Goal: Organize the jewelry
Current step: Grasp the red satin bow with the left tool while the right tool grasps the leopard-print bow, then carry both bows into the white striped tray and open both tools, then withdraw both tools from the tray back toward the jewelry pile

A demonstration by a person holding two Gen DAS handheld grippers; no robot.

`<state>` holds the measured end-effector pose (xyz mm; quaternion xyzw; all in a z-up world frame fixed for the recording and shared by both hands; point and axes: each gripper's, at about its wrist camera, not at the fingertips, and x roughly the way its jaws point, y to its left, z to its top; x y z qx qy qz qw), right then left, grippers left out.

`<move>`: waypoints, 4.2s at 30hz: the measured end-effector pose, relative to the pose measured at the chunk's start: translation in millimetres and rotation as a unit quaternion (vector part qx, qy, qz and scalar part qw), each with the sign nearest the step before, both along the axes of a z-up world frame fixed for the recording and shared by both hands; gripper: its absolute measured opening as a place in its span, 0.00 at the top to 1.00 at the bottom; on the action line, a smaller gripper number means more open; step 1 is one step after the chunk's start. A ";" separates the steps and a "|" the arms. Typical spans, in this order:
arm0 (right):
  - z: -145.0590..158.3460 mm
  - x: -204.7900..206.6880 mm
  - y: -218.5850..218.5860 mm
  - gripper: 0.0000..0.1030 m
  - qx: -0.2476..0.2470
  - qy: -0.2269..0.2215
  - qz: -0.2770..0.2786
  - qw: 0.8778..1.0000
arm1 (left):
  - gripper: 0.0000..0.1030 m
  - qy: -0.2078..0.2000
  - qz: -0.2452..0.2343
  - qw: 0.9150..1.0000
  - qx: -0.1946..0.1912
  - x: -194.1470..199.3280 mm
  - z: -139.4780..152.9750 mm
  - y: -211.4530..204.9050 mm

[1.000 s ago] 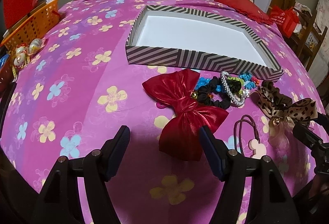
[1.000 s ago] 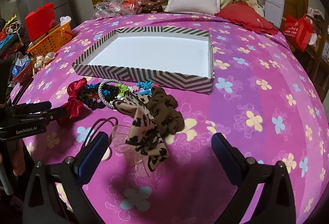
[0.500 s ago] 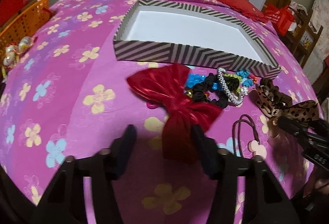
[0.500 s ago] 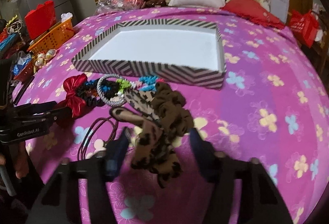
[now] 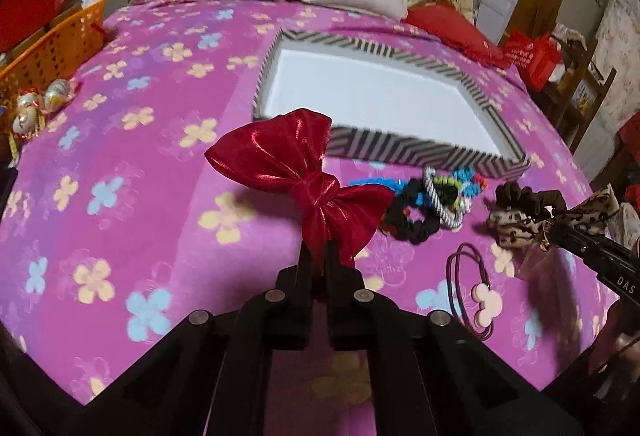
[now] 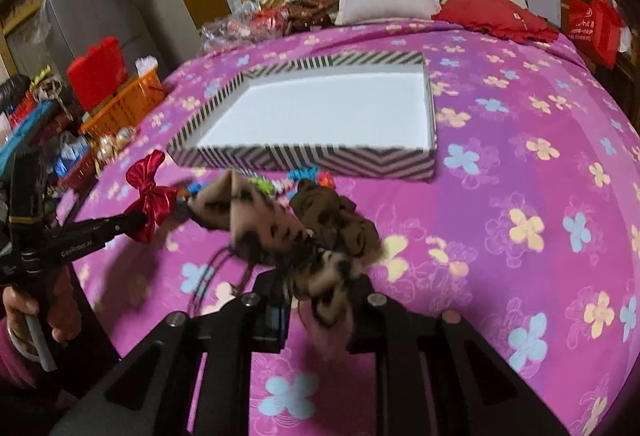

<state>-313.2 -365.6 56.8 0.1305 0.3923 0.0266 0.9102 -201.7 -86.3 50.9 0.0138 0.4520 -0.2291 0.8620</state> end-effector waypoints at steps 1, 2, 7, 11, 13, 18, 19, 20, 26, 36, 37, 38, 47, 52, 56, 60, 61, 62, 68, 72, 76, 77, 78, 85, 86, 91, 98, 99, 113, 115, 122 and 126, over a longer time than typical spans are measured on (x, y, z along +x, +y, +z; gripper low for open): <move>3.0 0.3 -0.3 0.82 -0.001 -0.004 0.000 1.000 | 1.00 -0.001 0.001 1.000 -0.003 -0.1 2.7 1.6; 6.8 0.1 0.0 0.82 0.001 -0.009 0.001 1.000 | 1.00 -0.003 0.002 1.000 -0.007 1.0 6.2 3.3; 20.8 -1.5 -1.1 0.82 0.004 -0.029 0.001 1.000 | 1.00 -0.014 0.006 1.000 -0.007 2.3 17.1 4.5; 29.5 -0.6 -5.5 0.82 0.005 -0.040 -0.005 0.999 | 1.00 -0.018 0.008 1.000 -0.004 4.4 21.9 2.3; 34.0 0.3 -8.5 0.82 0.009 -0.046 -0.006 0.999 | 1.00 -0.024 0.009 1.000 0.002 5.7 25.2 -0.7; 46.3 6.4 -13.7 0.82 0.001 -0.063 -0.015 0.998 | 1.00 -0.040 0.001 0.999 0.006 10.8 36.8 -10.2; 48.8 8.0 -14.9 0.82 0.000 -0.066 -0.017 0.998 | 1.00 -0.043 0.000 0.999 0.007 12.4 39.5 -12.5; 51.6 9.9 -16.2 0.82 -0.001 -0.070 -0.018 0.997 | 1.00 -0.048 -0.001 0.999 0.008 14.9 42.8 -15.2; 68.9 29.5 -25.2 0.82 -0.020 -0.088 -0.031 0.995 | 1.00 -0.068 -0.005 0.998 0.015 36.0 57.5 -31.5; 61.2 81.8 -36.1 0.82 -0.024 -0.073 -0.038 0.996 | 1.00 -0.062 0.002 0.997 0.033 84.7 50.8 -58.2; 58.9 85.3 -36.3 0.82 -0.023 -0.070 -0.037 0.997 | 1.00 -0.058 0.004 0.998 0.034 89.7 48.2 -59.8; 55.6 90.3 -37.3 0.82 -0.020 -0.066 -0.037 0.997 | 1.00 -0.055 0.005 0.998 0.035 94.0 45.5 -61.4; 32.8 115.7 -47.4 0.82 -0.012 -0.047 -0.049 0.998 | 1.00 -0.041 0.017 0.998 0.052 120.9 24.0 -72.1; 19.3 127.8 -57.3 0.82 -0.003 -0.033 -0.057 0.998 | 1.00 -0.033 0.017 0.997 0.061 129.9 13.2 -78.0; 4.4 136.2 -64.8 0.82 0.011 -0.014 -0.064 0.998 | 1.00 -0.020 0.019 0.997 0.067 136.3 3.4 -82.2; -12.6 143.8 -72.4 0.82 0.018 0.010 -0.074 0.997 | 1.00 -0.010 0.026 0.996 0.081 141.1 -6.4 -84.6; -17.5 145.7 -75.0 0.82 0.018 0.021 -0.080 0.996 | 1.00 -0.008 0.027 0.996 0.084 142.1 -8.0 -84.5; -20.3 146.4 -77.1 0.81 0.018 0.029 -0.084 0.996 | 1.00 -0.004 0.029 0.996 0.088 143.3 -10.3 -84.7; -15.2 137.2 -80.1 0.46 0.016 0.029 -0.095 0.995 | 0.90 -0.002 0.053 0.996 0.075 144.3 -10.9 -76.0; -1.1 122.4 -68.2 0.33 -0.020 0.013 -0.091 0.996 | 0.80 0.001 0.043 0.998 0.048 138.9 -3.3 -69.3; 11.5 105.9 -62.1 0.33 -0.021 0.000 -0.088 0.996 | 0.74 -0.017 0.035 0.998 0.055 125.4 7.3 -66.3; 14.6 100.5 -61.2 0.32 -0.012 -0.004 -0.087 0.996 | 0.73 -0.020 0.035 0.998 0.053 122.2 9.6 -64.8; 17.4 96.0 -59.8 0.32 -0.008 -0.009 -0.086 0.996 | 0.72 -0.024 0.033 0.998 0.050 117.2 12.6 -62.8; 29.8 70.0 -34.7 0.24 -0.013 -0.027 -0.065 0.997 | 0.70 -0.034 0.031 0.998 0.044 87.1 22.9 -51.3; 30.4 68.0 -31.2 0.24 -0.014 -0.028 -0.063 0.998 | 0.70 -0.034 0.031 0.998 0.045 82.9 23.9 -49.4; 29.8 56.1 -16.0 0.23 -0.017 -0.027 -0.054 0.998 | 0.70 -0.051 0.041 0.997 0.049 61.5 30.1 -38.6; 21.8 46.0 -2.8 0.22 -0.016 -0.013 -0.047 0.999 | 0.70 -0.069 0.043 0.994 0.067 37.8 33.6 -31.5; 21.5 44.4 -0.9 0.22 -0.016 -0.013 -0.046 0.999 | 0.70 -0.070 0.042 0.994 0.066 35.4 33.7 -30.5; 26.9 22.6 28.7 0.21 -0.024 -0.012 -0.029 0.999 | 0.70 -0.095 0.032 0.992 0.075 -3.6 40.3 -30.4; 29.0 19.4 32.0 0.21 -0.025 -0.014 -0.027 0.999 | 0.70 -0.095 0.031 0.992 0.072 -7.0 41.9 -29.0; 39.5 9.3 39.5 0.16 -0.041 -0.022 -0.034 0.998 | 0.70 -0.102 0.030 0.992 0.066 -20.3 49.3 -27.4; 44.0 6.3 41.8 0.15 -0.048 -0.024 -0.033 0.998 | 0.70 -0.105 0.027 0.992 0.064 -25.7 52.7 -27.9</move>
